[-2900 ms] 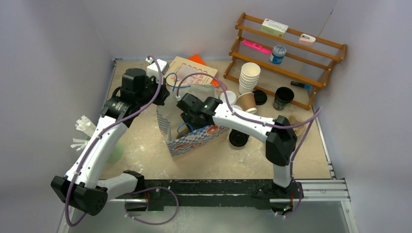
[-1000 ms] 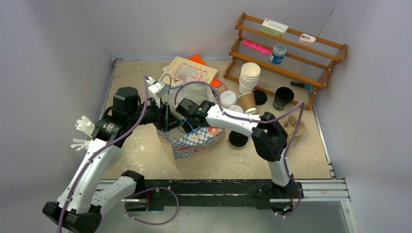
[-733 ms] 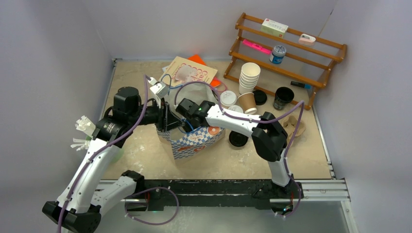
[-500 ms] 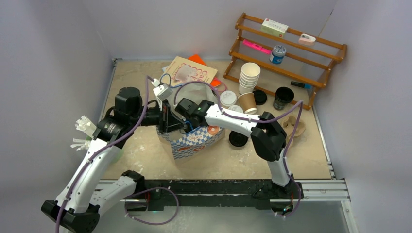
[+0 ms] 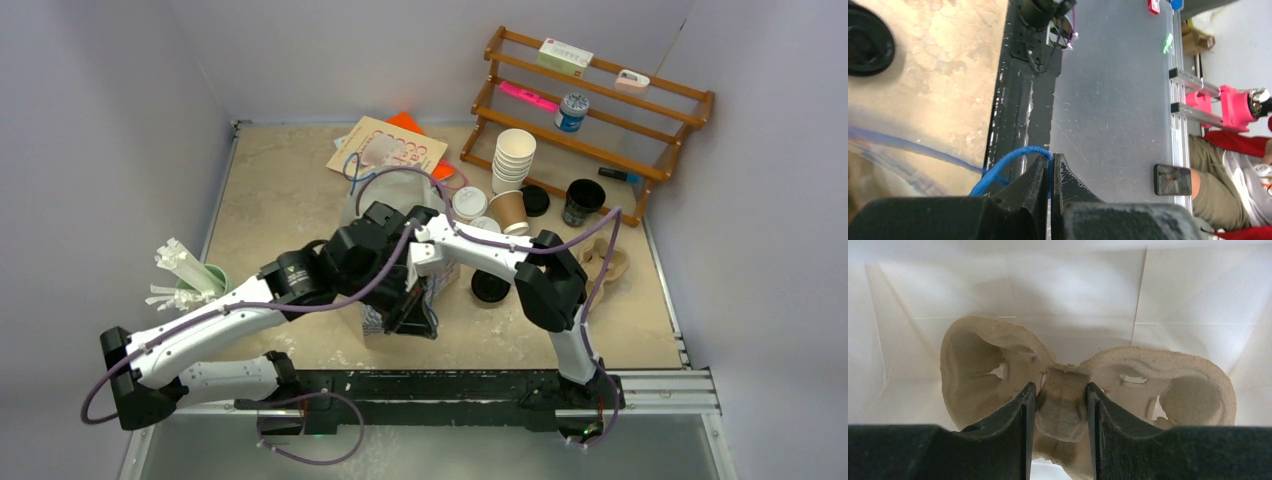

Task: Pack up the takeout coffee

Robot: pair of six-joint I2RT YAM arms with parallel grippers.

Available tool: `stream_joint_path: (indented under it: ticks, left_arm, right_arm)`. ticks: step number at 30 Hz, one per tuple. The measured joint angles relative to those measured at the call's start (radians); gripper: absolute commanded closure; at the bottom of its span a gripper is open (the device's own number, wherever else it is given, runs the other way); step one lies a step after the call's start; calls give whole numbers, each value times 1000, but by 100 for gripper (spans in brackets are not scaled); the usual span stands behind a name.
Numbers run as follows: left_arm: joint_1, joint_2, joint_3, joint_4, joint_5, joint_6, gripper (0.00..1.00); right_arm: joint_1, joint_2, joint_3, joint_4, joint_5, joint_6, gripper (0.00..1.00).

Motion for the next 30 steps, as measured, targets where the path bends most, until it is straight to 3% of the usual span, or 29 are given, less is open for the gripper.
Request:
stream_joint_path:
  ticks: [5,15,23,30]
  left_arm:
    - [-123,54,48,5,-77,-6,100]
    - [-130,5,94,34,-156,-8,86]
    - [-131,-98,183,5,-343,-7,41]
    - [-131,-197,306,-107,-660,-34,27]
  right_arm:
    - [-2,3,4,-1,0,0,76]
    - [-8,20,10,0,-7,0,76]
    - [-12,20,-19,24,5,0,76]
    - [-12,20,-50,55,26,0,75]
